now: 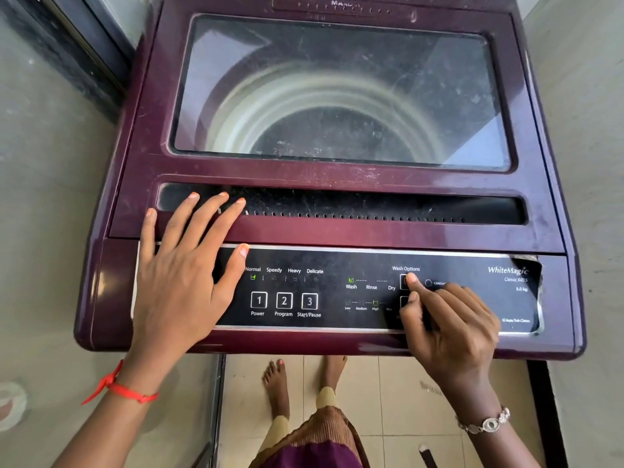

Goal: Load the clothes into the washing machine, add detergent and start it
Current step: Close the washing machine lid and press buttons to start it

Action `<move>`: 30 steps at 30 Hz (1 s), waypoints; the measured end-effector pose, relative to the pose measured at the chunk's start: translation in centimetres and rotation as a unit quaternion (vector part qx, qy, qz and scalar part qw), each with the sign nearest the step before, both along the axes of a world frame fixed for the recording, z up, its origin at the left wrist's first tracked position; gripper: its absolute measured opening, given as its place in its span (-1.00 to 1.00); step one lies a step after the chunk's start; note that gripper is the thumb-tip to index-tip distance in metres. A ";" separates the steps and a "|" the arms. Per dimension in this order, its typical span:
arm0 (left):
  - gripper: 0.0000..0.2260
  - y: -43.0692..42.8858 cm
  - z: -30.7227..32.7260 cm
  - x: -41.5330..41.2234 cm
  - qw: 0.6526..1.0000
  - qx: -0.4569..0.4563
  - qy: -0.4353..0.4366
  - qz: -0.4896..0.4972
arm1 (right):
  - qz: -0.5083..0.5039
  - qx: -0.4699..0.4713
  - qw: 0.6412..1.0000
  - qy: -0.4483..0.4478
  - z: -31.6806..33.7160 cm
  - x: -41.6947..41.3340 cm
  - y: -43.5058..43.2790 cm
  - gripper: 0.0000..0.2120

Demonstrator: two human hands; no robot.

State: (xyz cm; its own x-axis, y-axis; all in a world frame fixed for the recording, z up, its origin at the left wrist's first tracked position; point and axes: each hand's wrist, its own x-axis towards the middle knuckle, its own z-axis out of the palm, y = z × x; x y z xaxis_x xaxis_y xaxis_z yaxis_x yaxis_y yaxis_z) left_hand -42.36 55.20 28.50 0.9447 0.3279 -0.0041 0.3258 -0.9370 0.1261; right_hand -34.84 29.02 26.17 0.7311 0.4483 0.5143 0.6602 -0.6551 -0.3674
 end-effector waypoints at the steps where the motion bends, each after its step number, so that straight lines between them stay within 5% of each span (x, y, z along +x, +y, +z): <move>1: -0.53 0.0 0.0 0.0 1.000 0.001 -0.001 0.000 | 0.000 0.003 1.000 0.000 0.0 0.0 0.0 -0.75; 14: -0.53 0.4 -0.2 -0.1 1.000 0.019 0.001 -0.009 | -0.011 0.023 1.000 0.004 0.1 -0.2 0.3 -0.74; 22: -0.52 0.4 -0.3 -0.1 1.000 0.022 0.001 -0.008 | 0.170 -0.027 0.985 -0.002 1.3 -2.5 3.2 -0.77; 30: -0.53 0.5 -0.6 -0.3 1.000 0.013 -0.009 -0.008 | 0.170 -0.033 0.985 -0.014 -0.2 -3.2 5.7 -0.81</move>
